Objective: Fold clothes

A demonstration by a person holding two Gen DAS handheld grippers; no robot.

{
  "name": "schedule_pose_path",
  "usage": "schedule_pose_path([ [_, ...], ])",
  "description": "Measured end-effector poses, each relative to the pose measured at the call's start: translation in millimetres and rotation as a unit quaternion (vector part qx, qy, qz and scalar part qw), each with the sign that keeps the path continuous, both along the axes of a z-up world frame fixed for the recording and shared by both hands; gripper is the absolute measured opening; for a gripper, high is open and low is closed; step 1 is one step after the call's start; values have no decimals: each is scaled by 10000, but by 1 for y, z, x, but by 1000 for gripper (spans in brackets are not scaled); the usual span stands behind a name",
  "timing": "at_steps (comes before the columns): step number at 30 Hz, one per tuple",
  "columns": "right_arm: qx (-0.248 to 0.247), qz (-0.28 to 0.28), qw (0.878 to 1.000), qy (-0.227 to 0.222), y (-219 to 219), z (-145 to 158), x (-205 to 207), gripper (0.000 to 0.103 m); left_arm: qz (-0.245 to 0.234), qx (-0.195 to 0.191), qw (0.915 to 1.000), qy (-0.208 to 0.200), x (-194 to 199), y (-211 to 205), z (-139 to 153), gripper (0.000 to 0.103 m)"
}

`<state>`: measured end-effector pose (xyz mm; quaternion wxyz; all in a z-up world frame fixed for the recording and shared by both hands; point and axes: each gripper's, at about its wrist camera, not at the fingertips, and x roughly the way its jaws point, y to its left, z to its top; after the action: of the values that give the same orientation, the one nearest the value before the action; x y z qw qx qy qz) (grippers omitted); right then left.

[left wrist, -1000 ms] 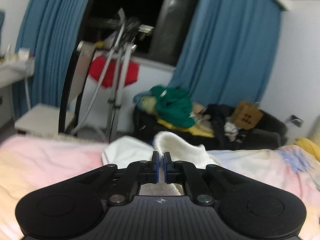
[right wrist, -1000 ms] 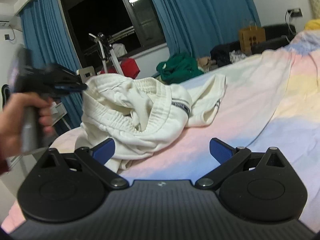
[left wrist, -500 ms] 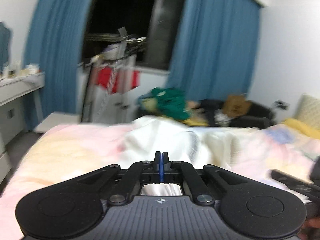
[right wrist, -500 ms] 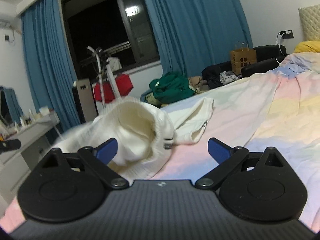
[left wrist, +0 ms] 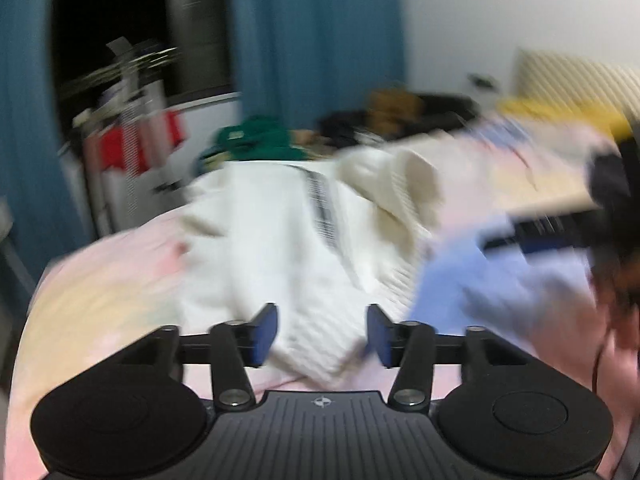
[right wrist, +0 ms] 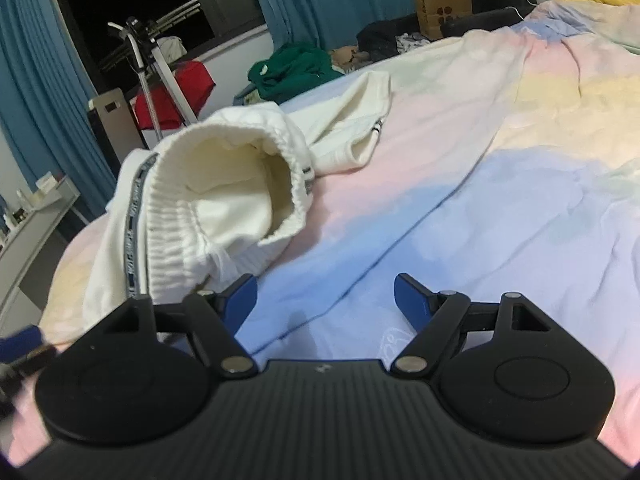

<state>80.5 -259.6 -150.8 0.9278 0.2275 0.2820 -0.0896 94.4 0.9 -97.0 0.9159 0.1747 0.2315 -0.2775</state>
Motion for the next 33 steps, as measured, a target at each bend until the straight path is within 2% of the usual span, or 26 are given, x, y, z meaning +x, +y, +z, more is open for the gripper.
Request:
schedule_pose_path([
  [2, 34, 18, 10000, -22, 0, 1, 0, 78, -113, 403, 9991, -93, 4, -15, -15, 64],
  [7, 160, 67, 9998, 0, -1, -4, 4, 78, 332, 1204, 9906, -550, 26, -39, -45, 67],
  [8, 167, 87, 9998, -7, -1, -6, 6, 78, 439, 1214, 9897, -620, 31, -42, -47, 67],
  [10, 109, 119, 9999, -30, 0, -8, 9, 78, 550, 976, 9914, -675, 37, -47, -45, 64],
  [11, 64, 115, 9999, -29, 0, -9, 10, 78, 567, 820, 9924, -721, 38, -49, -43, 58],
  [15, -46, 64, 9999, -112, -1, -11, 12, 78, 752, 37, 9931, -897, 44, -52, -26, 21],
  [16, -72, 49, 9998, -154, -1, -10, 11, 78, 805, -222, 9923, -916, 43, -46, -18, 16],
  [19, -156, 56, 9992, -352, 2, -6, 8, 79, 944, -1007, 9856, -980, 37, -27, 9, 15],
  [22, -222, 129, 9975, -663, 5, 1, 4, 79, 1071, -1896, 9712, -969, 22, -1, 39, 15],
  [26, -289, 224, 9948, -954, 11, 8, -2, 79, 1358, -2946, 9429, -756, 0, 43, 69, 14],
  [30, -369, 465, 9953, -760, 22, 2, 4, 79, 2392, -3182, 9170, -276, 7, 88, 67, 15],
  [33, -461, 694, 9951, -529, 34, -7, 14, 78, 3158, -3035, 8978, 461, 39, 117, 52, 15],
])
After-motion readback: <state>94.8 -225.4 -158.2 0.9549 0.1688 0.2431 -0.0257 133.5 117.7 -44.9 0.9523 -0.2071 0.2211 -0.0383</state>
